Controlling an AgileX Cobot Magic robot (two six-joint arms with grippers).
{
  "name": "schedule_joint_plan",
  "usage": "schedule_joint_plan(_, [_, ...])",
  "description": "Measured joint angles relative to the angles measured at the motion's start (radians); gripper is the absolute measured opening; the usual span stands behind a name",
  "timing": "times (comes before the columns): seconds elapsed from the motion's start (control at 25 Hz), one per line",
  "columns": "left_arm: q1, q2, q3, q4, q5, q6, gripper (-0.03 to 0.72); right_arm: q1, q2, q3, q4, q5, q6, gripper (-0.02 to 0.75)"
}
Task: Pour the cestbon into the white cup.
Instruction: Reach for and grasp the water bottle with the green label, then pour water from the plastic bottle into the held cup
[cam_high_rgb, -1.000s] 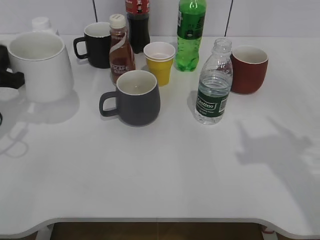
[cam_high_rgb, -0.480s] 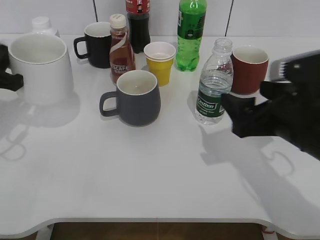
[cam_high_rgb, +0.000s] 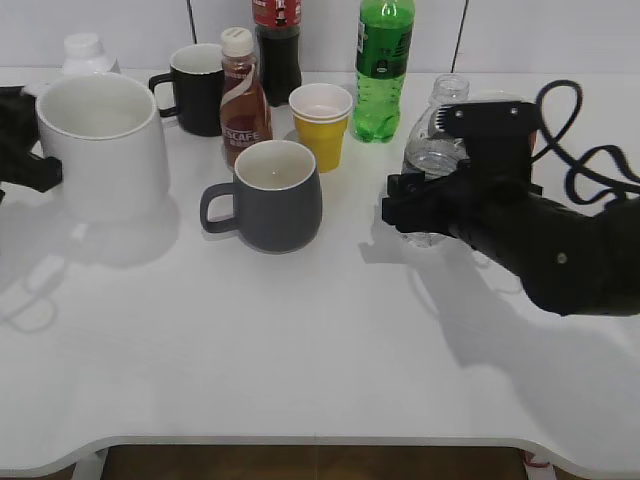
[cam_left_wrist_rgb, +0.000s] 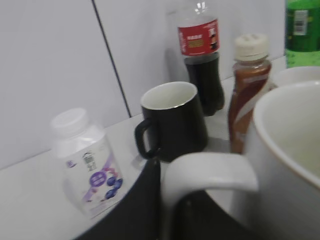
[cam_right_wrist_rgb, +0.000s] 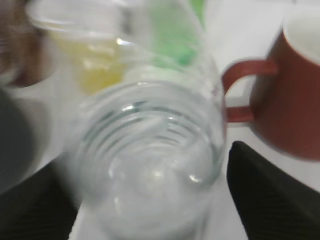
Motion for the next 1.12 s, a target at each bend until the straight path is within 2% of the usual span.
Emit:
schedule_joint_plan(0.08, [-0.026,-0.008,0.0,0.017,0.01,-0.002,0.028,-0.001,0.021,-0.024,-0.014,0.004,0.0,0.467])
schedule_joint_plan(0.12, [-0.046,-0.012,0.0,0.026,0.02,-0.002,0.028,-0.001,0.021,-0.027,-0.036,0.012,0.0,0.454])
schedule_joint_plan(0.32, [-0.189,-0.027,0.0,0.042,0.079,-0.004,0.028,-0.001,-0.04,-0.028,-0.205,0.152,-0.025,0.454])
schedule_joint_plan(0.56, [-0.392,-0.028,0.0,-0.005,0.133,-0.004,0.028,-0.001,-0.223,-0.069,-0.573,0.368,-0.13,0.454])
schedule_joint_plan(0.68, [-0.454,-0.028,0.0,-0.031,0.135,-0.004,0.028,-0.001,-0.271,-0.118,-0.707,0.472,-0.197,0.454])
schedule_joint_plan(0.84, [-0.498,-0.028,0.0,-0.058,0.144,-0.004,0.028,-0.001,-0.294,-0.157,-0.812,0.502,-0.332,0.454])
schedule_joint_plan(1.12, [-0.502,-0.028,0.0,-0.084,0.146,-0.004,0.028,-0.001,-0.296,-0.169,-0.846,0.507,-0.589,0.454])
